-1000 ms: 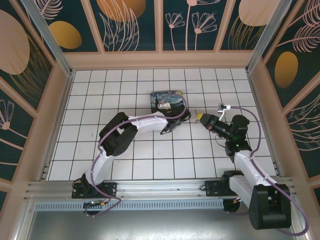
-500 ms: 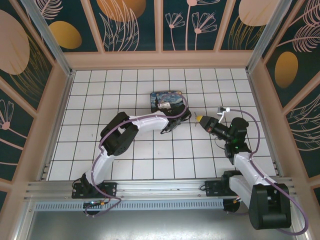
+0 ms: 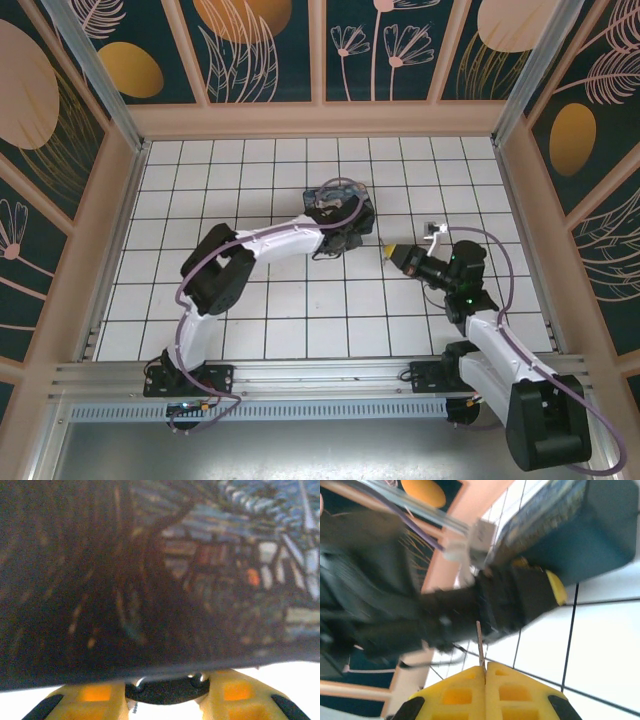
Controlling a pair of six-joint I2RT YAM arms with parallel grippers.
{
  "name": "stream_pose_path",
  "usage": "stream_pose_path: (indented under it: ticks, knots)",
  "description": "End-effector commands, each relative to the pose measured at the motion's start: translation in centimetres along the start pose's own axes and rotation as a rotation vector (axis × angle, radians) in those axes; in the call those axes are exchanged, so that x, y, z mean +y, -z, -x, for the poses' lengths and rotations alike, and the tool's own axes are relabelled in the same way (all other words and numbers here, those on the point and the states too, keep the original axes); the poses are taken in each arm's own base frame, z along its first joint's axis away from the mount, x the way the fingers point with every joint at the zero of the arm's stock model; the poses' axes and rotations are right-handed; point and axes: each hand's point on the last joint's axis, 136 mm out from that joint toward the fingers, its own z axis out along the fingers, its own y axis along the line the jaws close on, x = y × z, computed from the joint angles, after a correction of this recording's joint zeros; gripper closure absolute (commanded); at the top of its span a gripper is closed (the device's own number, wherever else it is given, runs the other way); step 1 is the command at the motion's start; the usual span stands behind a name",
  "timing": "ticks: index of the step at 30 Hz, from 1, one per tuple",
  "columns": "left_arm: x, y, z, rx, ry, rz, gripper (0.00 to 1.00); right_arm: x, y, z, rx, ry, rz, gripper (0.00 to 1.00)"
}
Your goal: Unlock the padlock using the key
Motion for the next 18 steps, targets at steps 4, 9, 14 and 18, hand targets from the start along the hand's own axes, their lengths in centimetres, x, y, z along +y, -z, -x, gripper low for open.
stream_pose_path:
  ticks: [4, 9, 14, 18]
  knots:
    - [-2.5, 4.7, 0.8, 0.181, 0.076, -0.229, 0.85, -1.7, -0.7, -2.6, 0.015, 0.056, -0.065, 1.0]
    - [-3.9, 5.8, -0.2, 0.314, 0.147, -0.317, 0.86, -0.6, -1.2, -2.6, 0.011, 0.036, 0.001, 1.0]
    - [-5.4, 6.3, -1.0, 0.415, 0.207, -0.397, 0.88, 0.9, -2.1, -1.9, 0.008, 0.049, 0.071, 1.0]
    - [-6.1, 6.9, -1.3, 0.46, 0.234, -0.433, 0.89, 0.3, -3.2, -1.4, 0.024, 0.059, 0.052, 1.0]
